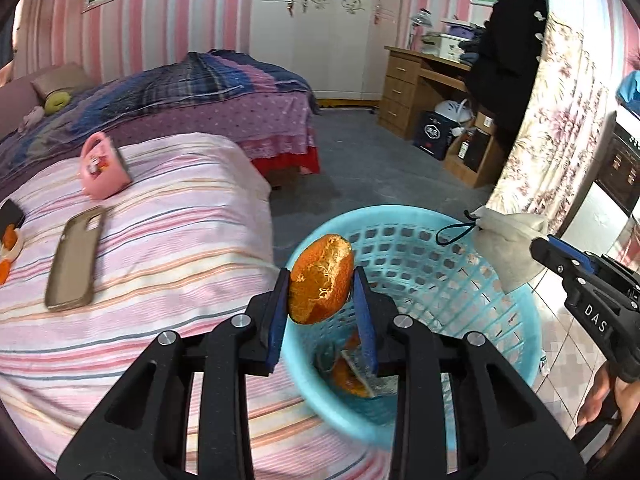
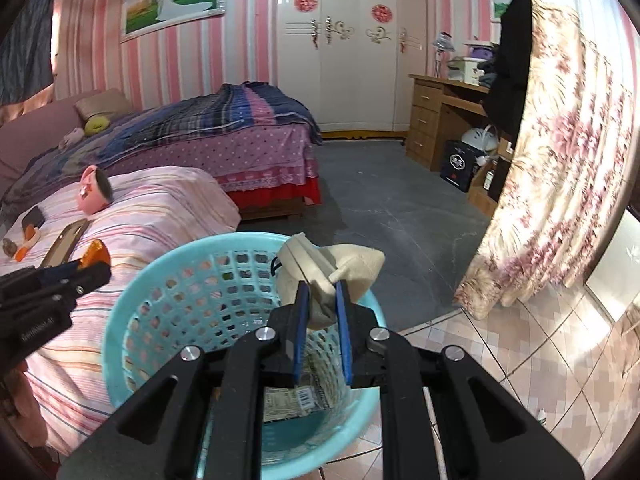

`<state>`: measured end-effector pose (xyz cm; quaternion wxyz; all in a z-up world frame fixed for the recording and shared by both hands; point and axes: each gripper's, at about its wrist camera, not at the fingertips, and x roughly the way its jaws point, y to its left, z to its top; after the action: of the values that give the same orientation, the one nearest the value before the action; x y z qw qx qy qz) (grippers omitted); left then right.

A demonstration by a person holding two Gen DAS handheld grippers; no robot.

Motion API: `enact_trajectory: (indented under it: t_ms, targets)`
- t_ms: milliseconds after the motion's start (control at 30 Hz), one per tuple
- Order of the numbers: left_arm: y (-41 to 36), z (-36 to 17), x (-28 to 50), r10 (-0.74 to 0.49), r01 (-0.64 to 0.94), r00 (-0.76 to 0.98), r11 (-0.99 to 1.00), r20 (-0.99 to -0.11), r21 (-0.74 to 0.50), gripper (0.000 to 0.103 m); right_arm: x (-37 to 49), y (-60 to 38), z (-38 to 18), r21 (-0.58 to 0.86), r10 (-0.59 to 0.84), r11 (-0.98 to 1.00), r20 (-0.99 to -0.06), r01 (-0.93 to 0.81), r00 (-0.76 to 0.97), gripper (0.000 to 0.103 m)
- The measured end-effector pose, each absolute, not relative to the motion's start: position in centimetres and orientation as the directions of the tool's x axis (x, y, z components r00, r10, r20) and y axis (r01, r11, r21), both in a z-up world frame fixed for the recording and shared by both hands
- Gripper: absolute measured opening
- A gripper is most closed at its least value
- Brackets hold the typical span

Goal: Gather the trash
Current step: 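Open the left tool to drop the orange peel into the basket, then open the right tool to drop the beige cloth bag into the basket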

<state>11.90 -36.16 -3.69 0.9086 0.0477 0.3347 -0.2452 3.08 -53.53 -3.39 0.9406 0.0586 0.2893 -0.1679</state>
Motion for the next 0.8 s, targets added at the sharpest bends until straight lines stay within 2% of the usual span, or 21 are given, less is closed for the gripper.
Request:
enact_trajectory:
  t_ms: [67, 133, 167, 200, 400, 533, 567, 600, 633, 667, 733, 800]
  targets:
    - [-36.9, -3.6, 11.9, -0.425, 0.487, 0.650, 0.869, -0.630, -0.083, 0.035, 2.9, -54.0, -3.4, 0.024, -0.281, 0.935, -0.563, 0.354, 0.777, 0.014]
    - [-37.2, -3.4, 11.9, -0.427, 0.490, 0.651, 0.868, -0.628, -0.082, 0.050, 2.7, -54.2, -3.5, 0.034, -0.275, 0.935, -0.563, 0.354, 0.779, 0.014]
    - [-37.2, -3.2, 11.9, -0.420, 0.483, 0.660, 0.872, -0.622, -0.077, 0.067, 2.7, -54.3, -3.6, 0.036, -0.273, 0.935, -0.564, 0.354, 0.779, 0.014]
    - [-37.0, -3.0, 11.9, -0.417, 0.476, 0.668, 0.876, -0.616, -0.076, 0.079, 2.8, -54.3, -3.7, 0.037, -0.269, 0.936, -0.567, 0.351, 0.779, 0.014]
    - [-34.3, -2.2, 12.5, -0.385, 0.429, 0.706, 0.900, -0.595, -0.073, 0.092, 3.4, -53.7, -3.8, 0.024, -0.262, 0.942, -0.576, 0.336, 0.775, 0.014]
    - [-31.6, -1.7, 12.8, -0.339, 0.380, 0.741, 0.923, -0.580, -0.053, 0.095, 4.1, -53.1, -4.2, 0.023, -0.254, 0.943, -0.593, 0.331, 0.765, 0.017]
    - [-31.0, -1.5, 12.8, -0.330, 0.372, 0.747, 0.927, -0.577, -0.049, 0.096, 4.2, -53.1, -4.2, 0.025, -0.250, 0.944, -0.596, 0.329, 0.763, 0.023]
    - [-30.3, -1.4, 12.8, -0.318, 0.358, 0.756, 0.932, -0.572, -0.044, 0.097, 4.5, -53.0, -4.4, 0.028, -0.249, 0.943, -0.605, 0.332, 0.756, 0.042]
    - [-29.6, -1.3, 12.7, -0.308, 0.347, 0.763, 0.937, -0.569, -0.042, 0.097, 4.6, -52.9, -4.5, 0.027, -0.253, 0.941, -0.607, 0.338, 0.753, 0.055]
    - [-28.7, -1.2, 12.7, -0.298, 0.336, 0.769, 0.941, -0.566, -0.040, 0.097, 4.7, -52.8, -4.6, 0.027, -0.257, 0.940, -0.604, 0.341, 0.755, 0.072]
    - [-27.3, -1.0, 12.7, -0.285, 0.319, 0.774, 0.947, -0.565, -0.041, 0.097, 5.0, -52.2, -4.6, 0.022, -0.261, 0.939, -0.604, 0.344, 0.753, 0.077]
    - [-25.8, -0.9, 12.7, -0.271, 0.304, 0.781, 0.952, -0.563, -0.036, 0.097, 5.3, -51.4, -4.6, 0.018, -0.265, 0.939, -0.600, 0.344, 0.755, 0.089]
